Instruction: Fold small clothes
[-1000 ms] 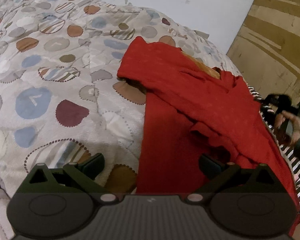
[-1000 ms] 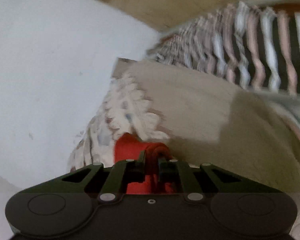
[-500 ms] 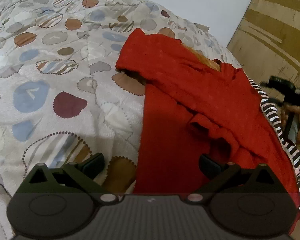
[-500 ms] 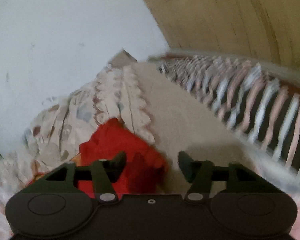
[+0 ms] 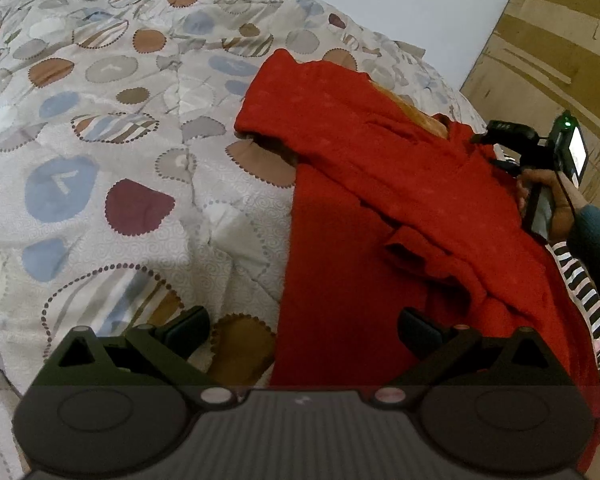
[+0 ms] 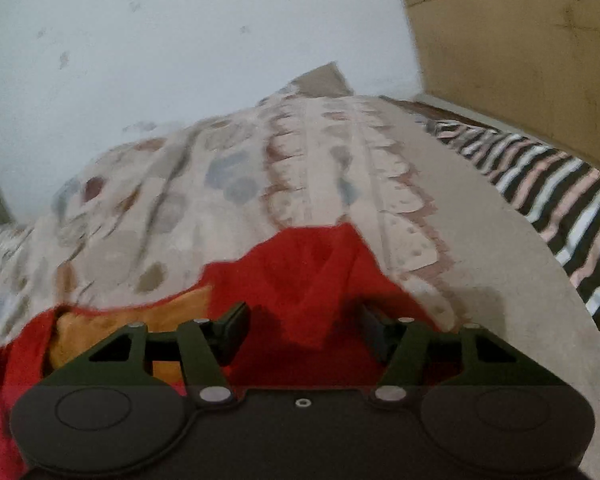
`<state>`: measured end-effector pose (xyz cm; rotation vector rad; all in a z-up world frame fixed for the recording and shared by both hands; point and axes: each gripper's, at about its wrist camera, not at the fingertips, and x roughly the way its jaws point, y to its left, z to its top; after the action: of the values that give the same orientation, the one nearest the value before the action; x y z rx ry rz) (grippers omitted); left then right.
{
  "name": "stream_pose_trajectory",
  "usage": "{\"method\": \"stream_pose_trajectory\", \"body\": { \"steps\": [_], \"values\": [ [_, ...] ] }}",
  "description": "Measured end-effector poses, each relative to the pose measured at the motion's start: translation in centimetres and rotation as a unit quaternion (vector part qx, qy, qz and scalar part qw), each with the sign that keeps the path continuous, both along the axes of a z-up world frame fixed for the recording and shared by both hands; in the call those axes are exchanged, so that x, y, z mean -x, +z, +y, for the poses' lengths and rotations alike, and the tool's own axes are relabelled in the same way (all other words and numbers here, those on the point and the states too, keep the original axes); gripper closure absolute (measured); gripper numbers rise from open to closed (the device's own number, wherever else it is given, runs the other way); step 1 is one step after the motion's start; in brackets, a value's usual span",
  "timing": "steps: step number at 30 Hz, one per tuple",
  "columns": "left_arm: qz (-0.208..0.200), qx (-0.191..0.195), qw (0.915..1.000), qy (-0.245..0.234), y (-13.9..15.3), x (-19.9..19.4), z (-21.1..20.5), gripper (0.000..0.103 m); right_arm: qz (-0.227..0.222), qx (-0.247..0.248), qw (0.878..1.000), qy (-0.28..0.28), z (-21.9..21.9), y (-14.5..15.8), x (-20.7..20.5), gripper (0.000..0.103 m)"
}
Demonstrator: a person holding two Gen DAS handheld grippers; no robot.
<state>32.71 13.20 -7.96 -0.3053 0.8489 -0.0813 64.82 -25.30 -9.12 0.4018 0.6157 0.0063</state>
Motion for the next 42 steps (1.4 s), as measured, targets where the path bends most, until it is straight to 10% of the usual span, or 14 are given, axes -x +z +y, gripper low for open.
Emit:
{"method": "stream_pose_trajectory", "body": {
  "steps": [7, 20, 25, 30, 42],
  "values": [
    [0.005, 0.001, 0.9999, -0.013, -0.1, 0.2, 0.1, 0.001, -0.009, -0.037, 0.999, 0.032, -1.5, 2.5, 7.5, 0.012],
    [0.021, -0.042, 0.9942, -0.097, -0.7, 3.2, 0.6, 0.001, 0.023, 0.012, 0.997, 0.067, -6.7, 1.4, 35.6, 0.006],
    [0.020, -0.128, 0.9838, -0.124, -1.5, 5.4, -1.2, 0.001, 0.036, 0.078, 0.994, 0.061, -6.1, -0.5, 40.8, 0.006],
    [0.025, -0.164, 0.9779, -0.127, -0.8, 5.9, -2.2, 0.001, 0.017, 0.224, 0.972, 0.063, -4.4, -1.0, 43.8, 0.006],
    [-0.056, -0.188, 0.9655, -0.171, 4.6, 9.0, -4.7, 0.000, -0.125, 0.318, 0.922, 0.183, 1.3, 0.2, 49.8, 0.001]
  ]
}}
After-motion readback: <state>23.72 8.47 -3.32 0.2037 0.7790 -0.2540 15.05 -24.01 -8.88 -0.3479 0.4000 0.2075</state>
